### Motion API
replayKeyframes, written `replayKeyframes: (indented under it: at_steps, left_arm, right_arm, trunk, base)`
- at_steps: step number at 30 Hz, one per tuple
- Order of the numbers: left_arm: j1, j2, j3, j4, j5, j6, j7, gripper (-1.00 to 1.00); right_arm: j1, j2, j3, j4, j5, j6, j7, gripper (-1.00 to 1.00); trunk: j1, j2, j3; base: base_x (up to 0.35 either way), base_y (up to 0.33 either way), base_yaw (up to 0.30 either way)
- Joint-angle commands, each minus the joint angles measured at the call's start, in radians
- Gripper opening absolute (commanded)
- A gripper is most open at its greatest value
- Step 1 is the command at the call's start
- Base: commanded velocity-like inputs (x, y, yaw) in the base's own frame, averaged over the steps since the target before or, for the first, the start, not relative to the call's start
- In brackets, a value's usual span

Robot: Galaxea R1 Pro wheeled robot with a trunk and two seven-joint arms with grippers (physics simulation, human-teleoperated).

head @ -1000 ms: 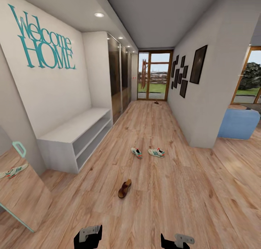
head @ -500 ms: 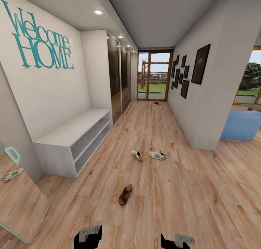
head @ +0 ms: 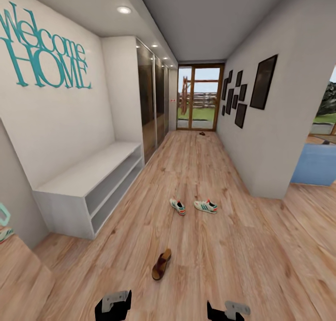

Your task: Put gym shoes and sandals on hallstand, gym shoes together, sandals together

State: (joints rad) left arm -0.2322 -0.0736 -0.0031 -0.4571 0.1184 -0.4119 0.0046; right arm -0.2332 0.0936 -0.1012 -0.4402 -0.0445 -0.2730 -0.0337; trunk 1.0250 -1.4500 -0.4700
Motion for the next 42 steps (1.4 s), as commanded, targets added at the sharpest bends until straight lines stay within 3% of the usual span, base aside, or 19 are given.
replayKeyframes:
  at_steps: [1, 18, 32, 42]
  left_arm:
    - [0.0, 0.0, 0.0, 0.0, 0.0, 0.0, 0.0, 1.0]
    - [0.0, -0.001, -0.002, 0.0, -0.006, 0.0, 0.0, 1.0]
    - [0.0, -0.001, -0.003, 0.0, -0.009, -0.001, 0.0, 1.0]
    - [0.0, 0.0, -0.003, 0.0, -0.009, -0.003, 0.0, 1.0]
  right_arm:
    - [0.0, 0.0, 0.0, 0.0, 0.0, 0.0, 0.0, 1.0]
    - [0.0, 0.0, 0.0, 0.0, 0.0, 0.0, 0.0, 1.0]
    - [0.0, 0.0, 0.0, 0.0, 0.0, 0.0, 0.0, 1.0]
    - [0.0, 0.0, 0.0, 0.0, 0.0, 0.0, 0.0, 1.0]
  trunk:
    - [0.0, 0.0, 0.0]
    - [0.0, 0.0, 0.0]
    - [0.0, 0.0, 0.0]
    - [0.0, 0.0, 0.0]
  base:
    - [0.321, 0.004, -0.001]
    - [0.323, -0.011, 0.0]
    - [0.273, -0.16, -0.016]
    - [0.146, -0.13, -0.165]
